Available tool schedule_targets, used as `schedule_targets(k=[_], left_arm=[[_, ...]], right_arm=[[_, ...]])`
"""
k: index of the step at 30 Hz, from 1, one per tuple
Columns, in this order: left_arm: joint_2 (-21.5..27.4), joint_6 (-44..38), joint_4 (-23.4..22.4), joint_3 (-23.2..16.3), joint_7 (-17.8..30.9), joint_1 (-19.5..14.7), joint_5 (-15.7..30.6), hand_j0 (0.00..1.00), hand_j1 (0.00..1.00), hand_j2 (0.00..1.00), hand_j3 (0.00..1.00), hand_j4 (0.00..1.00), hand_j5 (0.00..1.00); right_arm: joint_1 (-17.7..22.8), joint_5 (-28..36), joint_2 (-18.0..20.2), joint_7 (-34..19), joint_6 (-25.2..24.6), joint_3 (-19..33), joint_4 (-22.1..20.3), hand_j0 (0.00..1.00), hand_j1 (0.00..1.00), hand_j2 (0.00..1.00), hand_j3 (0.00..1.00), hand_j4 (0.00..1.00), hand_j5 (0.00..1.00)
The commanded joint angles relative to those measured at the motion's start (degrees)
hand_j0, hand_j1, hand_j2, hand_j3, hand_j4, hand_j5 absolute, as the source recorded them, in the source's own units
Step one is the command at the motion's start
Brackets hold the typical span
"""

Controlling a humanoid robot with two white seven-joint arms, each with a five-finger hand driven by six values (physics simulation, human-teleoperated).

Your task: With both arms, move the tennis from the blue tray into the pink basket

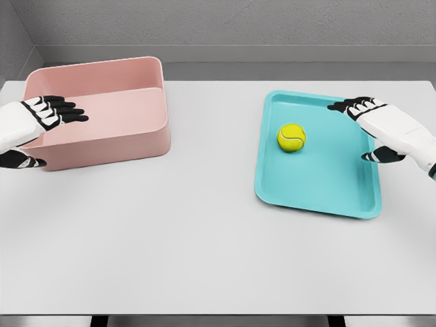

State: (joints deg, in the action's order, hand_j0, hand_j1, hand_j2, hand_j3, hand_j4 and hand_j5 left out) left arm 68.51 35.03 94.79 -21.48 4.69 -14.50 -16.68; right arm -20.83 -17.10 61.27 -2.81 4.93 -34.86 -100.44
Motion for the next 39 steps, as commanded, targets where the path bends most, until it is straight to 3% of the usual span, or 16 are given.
schedule_targets(k=[1,4,6,8,12,17,19,25,28,39], left_arm=[[-0.04,-0.03,0.04,0.04,-0.03,0.0,0.25,1.0,1.0,1.0,1.0,1.0,1.0],[-0.04,-0.03,0.04,-0.05,-0.03,0.0,0.25,1.0,1.0,1.0,1.0,1.0,1.0],[-0.13,-0.03,-0.04,0.04,0.15,0.0,0.16,1.0,1.0,1.0,1.0,1.0,1.0],[-0.13,-0.03,-0.05,0.12,2.26,0.0,-0.11,1.0,1.0,1.0,1.0,1.0,1.0],[-0.13,-0.03,-0.13,0.12,2.26,0.0,-0.11,1.0,1.0,1.0,1.0,1.0,1.0],[-0.13,-0.03,-0.13,0.12,2.26,-0.09,-0.11,1.0,1.0,1.0,1.0,1.0,1.0],[-0.22,-0.03,-0.13,0.12,2.34,-0.09,-0.11,1.0,1.0,1.0,1.0,1.0,1.0],[-0.22,-0.03,-0.22,0.04,2.34,-0.09,-0.11,1.0,1.0,1.0,1.0,1.0,1.0],[-0.22,-0.03,-0.22,0.12,2.34,-0.17,-0.54,1.0,1.0,1.0,1.0,1.0,1.0],[-0.31,-0.03,-0.31,0.12,2.34,-0.18,-1.07,1.0,1.0,1.0,1.0,1.0,1.0]], right_arm=[[0.0,0.05,0.08,-0.09,-0.01,0.05,-0.01,1.0,1.0,1.0,1.0,1.0,1.0],[-0.96,0.4,-0.53,-1.4,-0.27,-0.03,-0.01,1.0,1.0,1.0,1.0,1.0,1.0],[-4.04,0.4,-2.12,-1.32,-0.45,-1.26,1.57,1.0,1.0,1.0,1.0,1.0,1.0],[-6.24,0.57,-2.47,-2.19,-4.39,-4.42,2.1,1.0,1.0,1.0,1.0,1.0,1.0],[-15.2,0.57,-7.12,-13.26,-14.07,-12.86,2.09,1.0,1.0,1.0,1.0,1.0,1.0],[-20.13,0.57,-10.73,-19.68,-14.42,-17.0,2.45,1.0,1.0,1.0,1.0,1.0,1.0],[-22.59,0.57,-12.49,-21.53,-14.42,-18.84,4.73,1.0,1.0,1.0,1.0,1.0,1.0],[-26.01,0.57,-15.21,-24.25,-15.65,-21.48,8.6,1.0,1.0,1.0,1.0,1.0,1.0],[-28.56,0.66,-17.94,-24.43,-15.65,-23.67,12.55,1.0,1.0,1.0,1.0,1.0,1.0],[-30.94,0.57,-21.63,-24.34,-15.56,-27.45,18.18,1.0,1.0,1.0,1.0,1.0,1.0]])
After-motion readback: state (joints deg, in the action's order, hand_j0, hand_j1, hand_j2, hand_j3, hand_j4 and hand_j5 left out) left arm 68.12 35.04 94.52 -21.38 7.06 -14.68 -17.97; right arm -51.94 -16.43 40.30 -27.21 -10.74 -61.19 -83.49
